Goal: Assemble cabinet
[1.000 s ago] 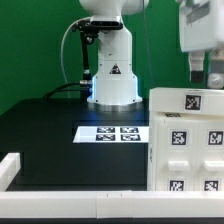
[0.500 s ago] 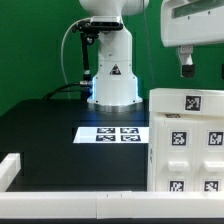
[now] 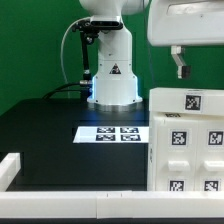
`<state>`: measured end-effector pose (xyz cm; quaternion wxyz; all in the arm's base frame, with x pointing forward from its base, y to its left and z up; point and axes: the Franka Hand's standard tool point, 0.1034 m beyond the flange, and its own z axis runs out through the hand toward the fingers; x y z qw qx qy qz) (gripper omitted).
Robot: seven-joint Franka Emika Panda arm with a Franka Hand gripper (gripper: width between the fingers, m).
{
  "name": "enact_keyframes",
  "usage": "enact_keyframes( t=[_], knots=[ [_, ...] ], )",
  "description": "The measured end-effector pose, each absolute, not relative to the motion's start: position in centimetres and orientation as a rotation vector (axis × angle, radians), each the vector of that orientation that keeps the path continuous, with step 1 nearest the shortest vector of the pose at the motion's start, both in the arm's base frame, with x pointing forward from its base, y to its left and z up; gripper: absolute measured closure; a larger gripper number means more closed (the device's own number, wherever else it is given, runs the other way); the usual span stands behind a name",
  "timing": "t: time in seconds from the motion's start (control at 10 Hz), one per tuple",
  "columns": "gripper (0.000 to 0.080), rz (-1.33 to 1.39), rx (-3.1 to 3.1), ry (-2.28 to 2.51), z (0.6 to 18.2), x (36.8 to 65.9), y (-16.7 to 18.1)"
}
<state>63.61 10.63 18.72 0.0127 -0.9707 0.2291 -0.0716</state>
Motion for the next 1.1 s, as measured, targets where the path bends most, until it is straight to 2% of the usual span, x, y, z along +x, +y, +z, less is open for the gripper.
enact_keyframes(
  t=[0.1, 0.3, 0.5, 1.0, 1.1],
  knots=[
    [0.0002, -0.225, -3.046, 0.641, 18.7, 63.6, 10.6],
    [0.0002, -0.233, -3.137, 0.086, 18.7, 64.1, 9.4],
    [0.0002, -0.177, -3.125, -0.338, 18.6, 63.6, 9.8],
    [0.0002, -0.161, -3.095, -0.845, 18.7, 63.7, 8.7],
    [0.0002, -0.111, -3.027, -1.126, 18.5, 63.3, 8.9]
  ],
)
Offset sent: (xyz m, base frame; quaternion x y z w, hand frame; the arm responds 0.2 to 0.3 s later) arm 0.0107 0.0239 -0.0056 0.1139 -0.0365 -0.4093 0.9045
